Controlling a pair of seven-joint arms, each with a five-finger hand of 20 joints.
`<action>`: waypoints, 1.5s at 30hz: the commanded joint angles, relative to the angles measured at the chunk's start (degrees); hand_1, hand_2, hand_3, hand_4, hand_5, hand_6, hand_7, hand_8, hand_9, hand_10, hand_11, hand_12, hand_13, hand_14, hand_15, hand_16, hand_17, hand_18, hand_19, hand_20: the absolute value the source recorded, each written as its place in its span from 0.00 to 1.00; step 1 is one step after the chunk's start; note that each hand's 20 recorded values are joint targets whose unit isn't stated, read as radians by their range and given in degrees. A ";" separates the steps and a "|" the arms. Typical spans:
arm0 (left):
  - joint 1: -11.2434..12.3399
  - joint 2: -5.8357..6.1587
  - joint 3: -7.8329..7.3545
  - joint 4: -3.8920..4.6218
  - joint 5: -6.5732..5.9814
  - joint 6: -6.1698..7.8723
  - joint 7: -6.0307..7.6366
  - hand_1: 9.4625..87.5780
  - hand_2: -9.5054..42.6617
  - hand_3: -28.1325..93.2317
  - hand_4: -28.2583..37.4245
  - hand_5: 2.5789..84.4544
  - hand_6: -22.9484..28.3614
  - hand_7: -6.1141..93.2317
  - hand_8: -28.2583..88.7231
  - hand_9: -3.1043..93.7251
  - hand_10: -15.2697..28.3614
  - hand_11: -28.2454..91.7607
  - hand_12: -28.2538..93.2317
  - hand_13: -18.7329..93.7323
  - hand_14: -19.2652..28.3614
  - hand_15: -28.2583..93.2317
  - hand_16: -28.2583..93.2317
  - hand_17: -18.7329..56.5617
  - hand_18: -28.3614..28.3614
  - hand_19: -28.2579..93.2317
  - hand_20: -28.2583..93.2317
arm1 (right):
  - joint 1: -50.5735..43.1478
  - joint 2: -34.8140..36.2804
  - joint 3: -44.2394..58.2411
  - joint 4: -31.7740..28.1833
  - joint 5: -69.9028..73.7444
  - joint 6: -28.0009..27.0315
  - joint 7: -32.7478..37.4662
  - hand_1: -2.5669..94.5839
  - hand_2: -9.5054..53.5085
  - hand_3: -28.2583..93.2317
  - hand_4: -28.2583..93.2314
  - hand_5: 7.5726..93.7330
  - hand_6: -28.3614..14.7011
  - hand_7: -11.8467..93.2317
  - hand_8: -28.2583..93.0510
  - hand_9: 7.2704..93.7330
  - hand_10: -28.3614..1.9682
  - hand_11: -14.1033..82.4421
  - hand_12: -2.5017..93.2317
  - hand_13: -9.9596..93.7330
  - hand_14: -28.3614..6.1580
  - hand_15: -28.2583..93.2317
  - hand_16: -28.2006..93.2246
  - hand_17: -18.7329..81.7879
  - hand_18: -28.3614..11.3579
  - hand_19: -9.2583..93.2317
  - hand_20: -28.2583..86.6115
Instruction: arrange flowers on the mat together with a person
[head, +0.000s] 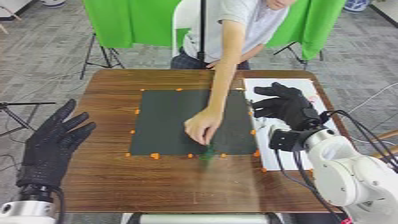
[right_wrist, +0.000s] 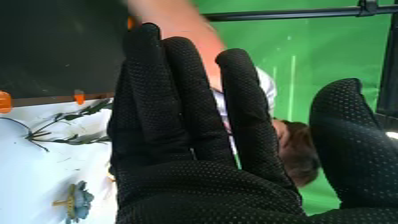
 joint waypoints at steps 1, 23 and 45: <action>0.50 -0.10 0.35 -0.09 -0.24 0.43 -0.29 0.15 0.34 0.85 0.04 0.34 0.55 0.16 0.17 0.34 0.72 0.39 0.32 0.36 0.89 0.58 0.17 0.16 0.85 0.56 0.31 | -0.86 -0.25 0.57 -0.51 -0.48 -0.26 -0.11 0.22 0.37 0.85 0.05 0.59 0.61 0.24 0.13 0.64 0.25 0.33 0.17 0.61 0.22 0.67 0.30 0.32 0.22 0.70 0.34; -0.53 -1.14 0.57 0.16 0.53 -0.21 -1.91 0.15 0.34 0.85 0.04 0.34 0.55 0.16 0.17 0.34 0.71 0.38 0.32 0.36 0.89 0.59 0.17 0.16 0.85 0.56 0.31 | -0.30 -0.22 0.28 -0.49 -1.08 0.16 0.57 0.22 0.37 0.85 0.05 0.59 0.61 0.24 0.13 0.64 0.25 0.33 0.17 0.61 0.22 0.67 0.30 0.32 0.22 0.70 0.34; -0.58 -0.98 0.64 0.18 0.86 -0.87 -2.11 0.15 0.35 0.85 0.04 0.34 0.55 0.16 0.17 0.34 0.72 0.39 0.32 0.36 0.89 0.59 0.17 0.16 0.85 0.56 0.32 | 0.18 0.06 0.02 -0.66 -1.58 1.13 0.84 0.22 0.37 0.85 0.05 0.59 0.60 0.24 0.13 0.64 0.25 0.33 0.17 0.61 0.22 0.67 0.30 0.32 0.22 0.70 0.34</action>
